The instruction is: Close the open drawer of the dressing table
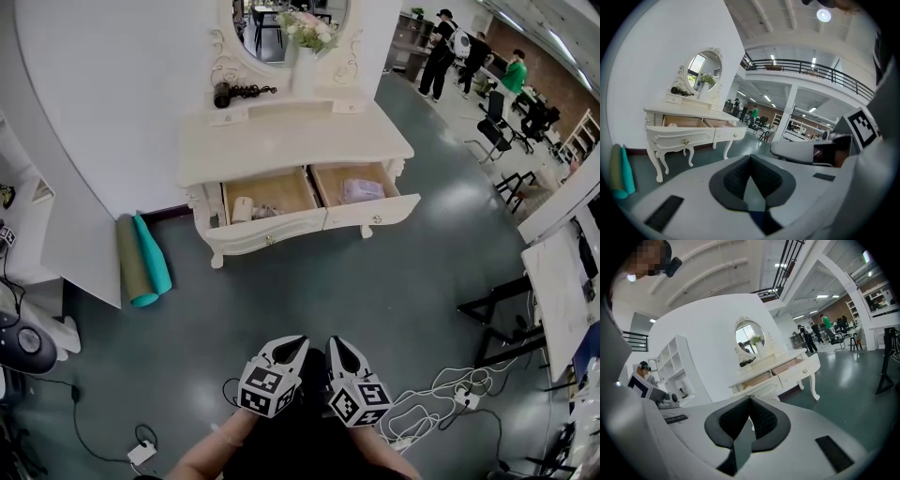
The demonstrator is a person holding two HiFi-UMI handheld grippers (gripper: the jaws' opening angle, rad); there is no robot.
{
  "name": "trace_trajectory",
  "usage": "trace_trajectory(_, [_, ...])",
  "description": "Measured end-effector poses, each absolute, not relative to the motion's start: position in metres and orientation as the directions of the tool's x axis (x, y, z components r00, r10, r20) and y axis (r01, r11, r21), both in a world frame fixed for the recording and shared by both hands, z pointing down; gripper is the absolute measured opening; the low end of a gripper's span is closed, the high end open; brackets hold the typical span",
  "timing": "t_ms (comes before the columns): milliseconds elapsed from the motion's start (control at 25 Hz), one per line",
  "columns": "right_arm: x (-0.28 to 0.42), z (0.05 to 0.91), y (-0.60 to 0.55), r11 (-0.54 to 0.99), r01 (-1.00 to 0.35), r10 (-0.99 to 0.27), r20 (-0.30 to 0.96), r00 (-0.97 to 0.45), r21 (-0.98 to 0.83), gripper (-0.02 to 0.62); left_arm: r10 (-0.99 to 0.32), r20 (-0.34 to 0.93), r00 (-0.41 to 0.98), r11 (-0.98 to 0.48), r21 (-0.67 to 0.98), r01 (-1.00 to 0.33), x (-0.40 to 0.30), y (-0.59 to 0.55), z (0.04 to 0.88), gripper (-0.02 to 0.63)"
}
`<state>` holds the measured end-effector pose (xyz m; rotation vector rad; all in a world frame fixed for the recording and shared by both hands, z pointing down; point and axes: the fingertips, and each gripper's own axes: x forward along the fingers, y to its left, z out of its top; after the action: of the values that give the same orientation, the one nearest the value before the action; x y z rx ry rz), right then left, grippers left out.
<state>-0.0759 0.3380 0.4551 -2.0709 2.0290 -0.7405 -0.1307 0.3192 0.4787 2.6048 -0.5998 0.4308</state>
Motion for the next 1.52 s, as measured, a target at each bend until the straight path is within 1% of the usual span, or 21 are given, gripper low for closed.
trace_trajectory(600, [-0.066, 0.464, 0.301, -0.040, -0.882, -0.968, 0.239, -0.083, -0.470, 0.026, -0.380, 0.408, 0.830, -0.792, 0.320, -0.520, -0.125, 0.285, 0.485, 0.020])
trace_trajectory(1040, [-0.022, 0.470, 0.250, -0.054, -0.876, -0.960, 0.267, -0.087, -0.479, 0.026, -0.364, 0.432, 0.825, -0.791, 0.324, -0.519, -0.082, 0.242, 0.492, 0.020])
trace_trajectory(1520, [0.034, 0.467, 0.178, -0.033, -0.877, -0.952, 0.282, -0.118, -0.479, 0.026, -0.392, 0.439, 0.808, -0.763, 0.336, -0.553, -0.029, 0.172, 0.490, 0.020])
